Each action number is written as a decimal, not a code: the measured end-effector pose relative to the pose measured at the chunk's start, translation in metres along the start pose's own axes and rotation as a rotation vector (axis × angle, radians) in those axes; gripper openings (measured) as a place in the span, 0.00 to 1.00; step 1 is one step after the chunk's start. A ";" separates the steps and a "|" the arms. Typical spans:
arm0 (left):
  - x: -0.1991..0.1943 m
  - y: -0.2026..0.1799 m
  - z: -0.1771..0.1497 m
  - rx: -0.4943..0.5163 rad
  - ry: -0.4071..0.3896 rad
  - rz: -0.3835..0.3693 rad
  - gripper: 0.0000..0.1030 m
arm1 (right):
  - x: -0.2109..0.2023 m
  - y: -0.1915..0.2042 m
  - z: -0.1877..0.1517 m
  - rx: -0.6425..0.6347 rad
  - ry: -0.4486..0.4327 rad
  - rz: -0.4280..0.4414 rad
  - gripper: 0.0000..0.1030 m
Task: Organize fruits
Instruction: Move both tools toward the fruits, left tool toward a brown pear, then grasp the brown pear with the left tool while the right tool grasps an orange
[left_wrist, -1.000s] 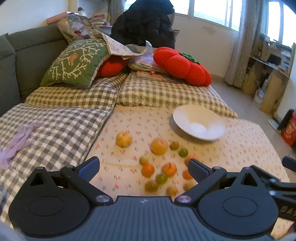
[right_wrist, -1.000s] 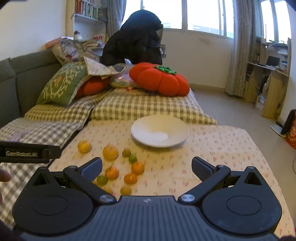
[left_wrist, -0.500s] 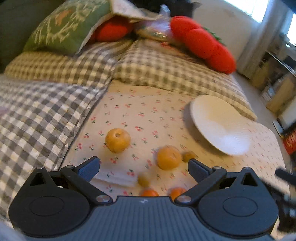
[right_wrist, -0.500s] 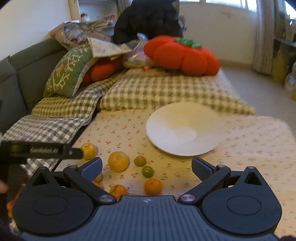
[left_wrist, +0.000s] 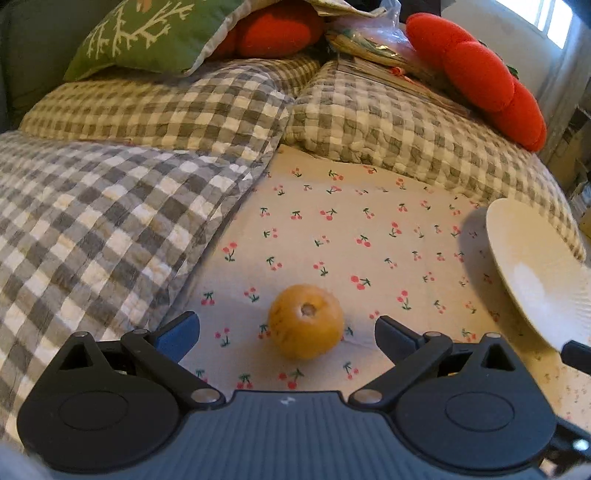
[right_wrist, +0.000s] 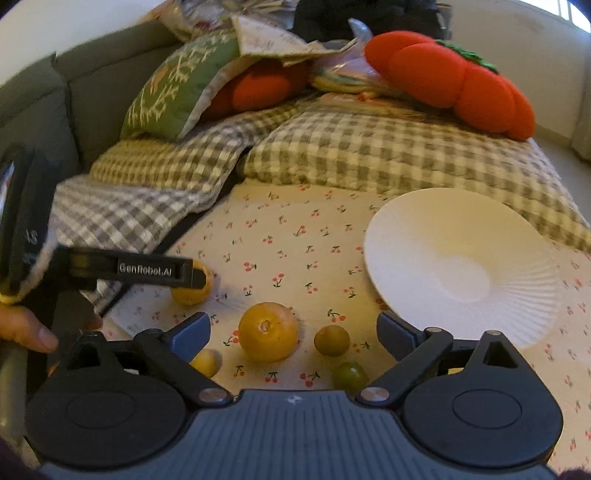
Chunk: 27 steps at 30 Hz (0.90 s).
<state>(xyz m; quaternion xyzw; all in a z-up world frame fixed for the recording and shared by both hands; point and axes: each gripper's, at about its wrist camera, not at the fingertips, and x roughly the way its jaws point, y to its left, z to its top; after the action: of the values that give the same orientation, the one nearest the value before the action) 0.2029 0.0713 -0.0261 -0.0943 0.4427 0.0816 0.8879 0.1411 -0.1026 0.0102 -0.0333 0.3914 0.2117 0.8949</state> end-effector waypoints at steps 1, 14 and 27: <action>0.002 -0.003 0.000 0.011 0.005 0.002 0.92 | 0.006 0.004 0.002 -0.027 -0.002 -0.005 0.90; 0.030 -0.016 0.002 0.068 0.029 0.013 0.83 | 0.047 0.023 0.009 -0.201 -0.005 -0.007 0.70; 0.032 -0.018 0.000 0.101 0.020 0.014 0.41 | 0.054 0.026 0.007 -0.188 0.032 0.027 0.44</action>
<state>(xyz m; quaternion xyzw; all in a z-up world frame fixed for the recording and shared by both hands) 0.2266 0.0560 -0.0498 -0.0468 0.4558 0.0644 0.8865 0.1679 -0.0583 -0.0203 -0.1150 0.3844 0.2591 0.8786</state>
